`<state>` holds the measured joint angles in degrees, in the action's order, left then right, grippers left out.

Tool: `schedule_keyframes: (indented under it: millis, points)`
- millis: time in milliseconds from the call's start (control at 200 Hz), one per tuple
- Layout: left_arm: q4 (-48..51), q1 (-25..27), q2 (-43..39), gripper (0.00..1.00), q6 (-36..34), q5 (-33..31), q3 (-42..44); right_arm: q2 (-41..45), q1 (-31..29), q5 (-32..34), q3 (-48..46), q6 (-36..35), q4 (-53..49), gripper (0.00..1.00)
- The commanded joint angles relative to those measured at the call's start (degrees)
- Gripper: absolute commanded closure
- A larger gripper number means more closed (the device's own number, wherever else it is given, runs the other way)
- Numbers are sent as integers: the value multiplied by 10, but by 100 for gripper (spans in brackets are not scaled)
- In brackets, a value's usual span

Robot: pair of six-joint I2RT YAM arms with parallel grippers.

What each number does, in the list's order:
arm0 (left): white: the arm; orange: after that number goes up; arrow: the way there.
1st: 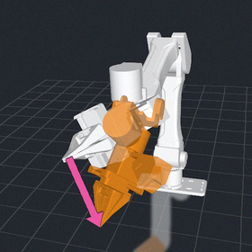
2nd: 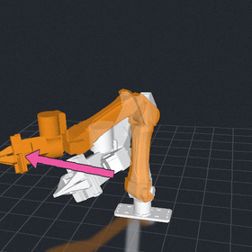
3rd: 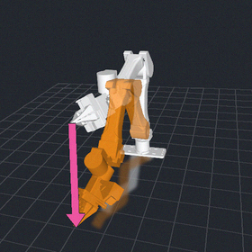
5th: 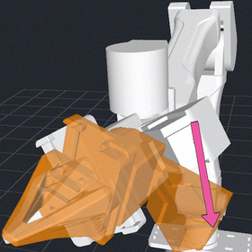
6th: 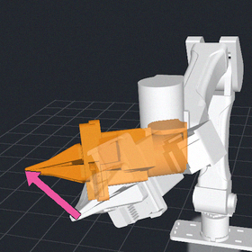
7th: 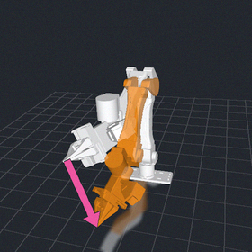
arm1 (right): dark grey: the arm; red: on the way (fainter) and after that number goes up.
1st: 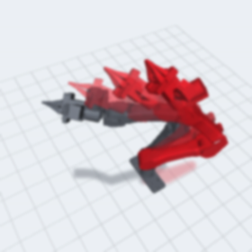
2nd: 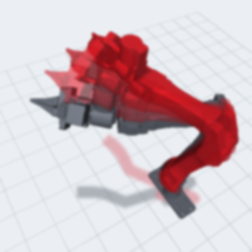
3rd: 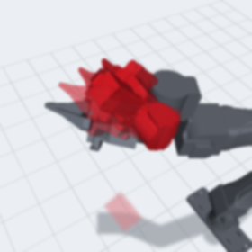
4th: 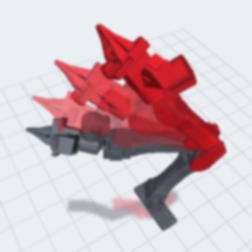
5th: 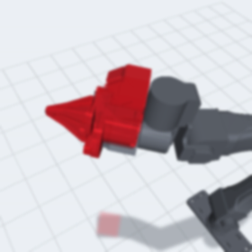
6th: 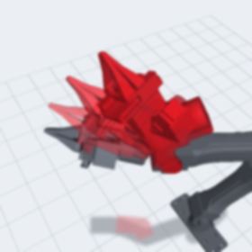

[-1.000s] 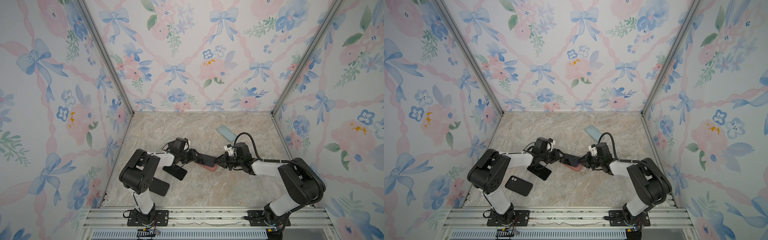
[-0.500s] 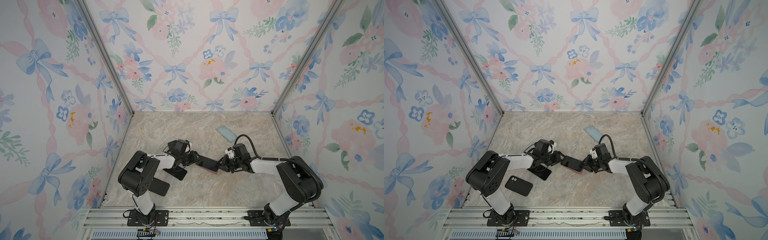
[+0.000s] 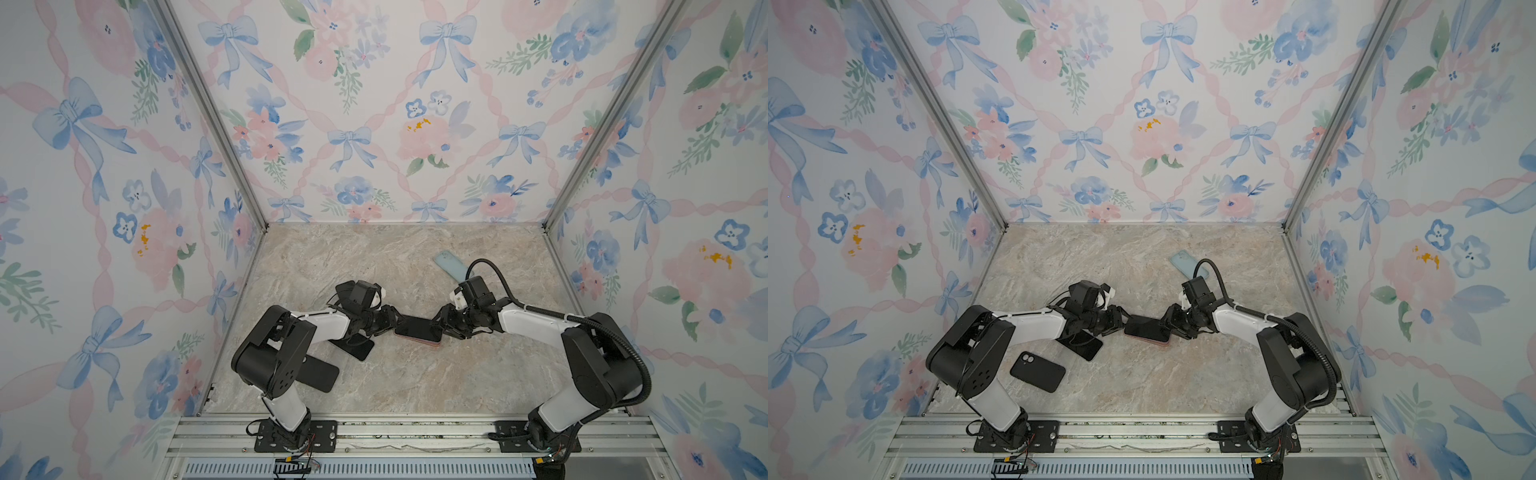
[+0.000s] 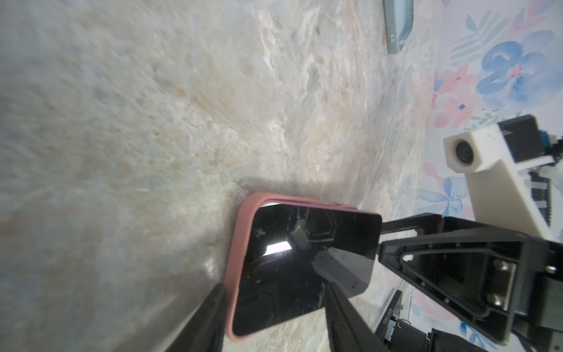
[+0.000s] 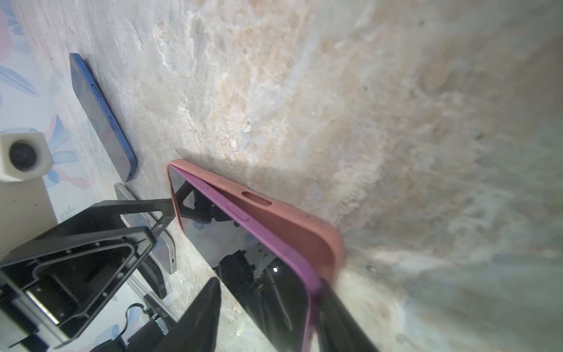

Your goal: Put the phone into the phone case

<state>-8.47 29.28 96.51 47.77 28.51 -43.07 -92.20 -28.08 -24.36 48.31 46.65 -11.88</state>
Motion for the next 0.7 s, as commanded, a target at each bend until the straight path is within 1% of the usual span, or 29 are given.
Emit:
schedule_keyframes:
  millis: [0,120,185,280,355,430,535,630,700]
  points:
    - [27,-1,-15,47,-22,10,4,12,-11,35,22,-41,-62,44]
    - [37,-4,-17,47,-30,8,4,19,-20,76,44,-66,-109,41]
    - [50,-5,-18,47,-42,8,2,36,-29,118,52,-80,-144,41]
    - [89,-8,-14,47,-80,6,-14,61,-52,183,48,-87,-171,45]
    - [105,-21,-5,49,-96,18,-18,69,-70,205,37,-82,-164,48]
    - [106,-26,-1,51,-101,29,-21,69,-81,208,32,-77,-156,51]
    - [107,-26,4,54,-106,41,-31,63,-89,191,24,-69,-136,54]
    - [107,-25,13,59,-109,42,-39,46,-92,183,27,-72,-138,57]
    - [118,-23,22,62,-112,30,-47,36,-92,179,30,-76,-142,59]
